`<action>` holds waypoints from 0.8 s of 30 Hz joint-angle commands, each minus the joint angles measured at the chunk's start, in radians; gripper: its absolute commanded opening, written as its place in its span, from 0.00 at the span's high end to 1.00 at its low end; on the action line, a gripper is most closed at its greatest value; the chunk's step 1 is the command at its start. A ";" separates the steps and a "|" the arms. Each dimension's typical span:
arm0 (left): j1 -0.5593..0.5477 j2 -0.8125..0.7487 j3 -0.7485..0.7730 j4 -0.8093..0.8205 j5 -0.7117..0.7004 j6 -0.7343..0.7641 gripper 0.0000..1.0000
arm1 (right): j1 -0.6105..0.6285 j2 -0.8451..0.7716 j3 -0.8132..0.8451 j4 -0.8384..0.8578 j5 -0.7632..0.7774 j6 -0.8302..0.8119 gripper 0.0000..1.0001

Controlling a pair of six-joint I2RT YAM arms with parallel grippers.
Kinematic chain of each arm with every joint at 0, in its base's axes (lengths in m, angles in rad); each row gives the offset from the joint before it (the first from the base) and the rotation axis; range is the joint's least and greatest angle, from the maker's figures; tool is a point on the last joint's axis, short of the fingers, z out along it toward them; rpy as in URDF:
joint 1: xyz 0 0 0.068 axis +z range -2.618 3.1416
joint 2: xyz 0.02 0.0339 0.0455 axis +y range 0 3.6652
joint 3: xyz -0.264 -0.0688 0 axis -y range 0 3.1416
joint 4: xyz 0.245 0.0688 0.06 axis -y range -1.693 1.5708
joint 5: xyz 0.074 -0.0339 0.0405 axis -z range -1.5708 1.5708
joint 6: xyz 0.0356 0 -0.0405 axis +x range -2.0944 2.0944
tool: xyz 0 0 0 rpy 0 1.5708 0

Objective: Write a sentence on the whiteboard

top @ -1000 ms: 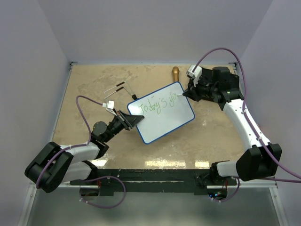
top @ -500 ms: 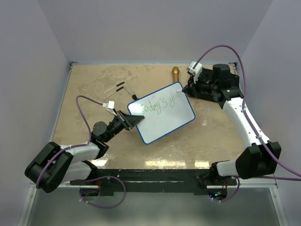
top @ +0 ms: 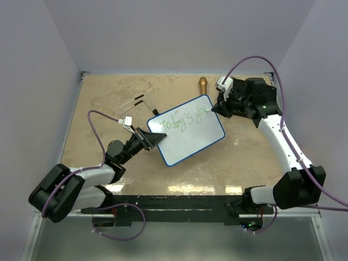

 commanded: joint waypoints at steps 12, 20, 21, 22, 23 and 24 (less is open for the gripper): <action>0.009 -0.027 0.032 0.733 0.005 -0.042 1.00 | -0.005 -0.072 0.004 -0.014 0.100 -0.028 1.00; 0.013 -0.028 0.018 0.735 0.006 -0.039 1.00 | -0.025 -0.146 0.073 0.055 -0.136 0.040 1.00; 0.013 -0.028 0.020 0.733 0.006 -0.039 1.00 | -0.025 -0.155 0.068 0.059 -0.150 0.040 1.00; 0.013 -0.028 0.020 0.733 0.005 -0.039 1.00 | -0.025 -0.163 0.048 0.070 -0.165 0.042 1.00; 0.013 -0.027 0.018 0.733 0.006 -0.037 1.00 | -0.024 -0.169 0.036 0.081 -0.169 0.048 1.00; 0.015 -0.025 0.018 0.733 0.006 -0.037 1.00 | -0.023 -0.174 0.027 0.084 -0.172 0.045 1.00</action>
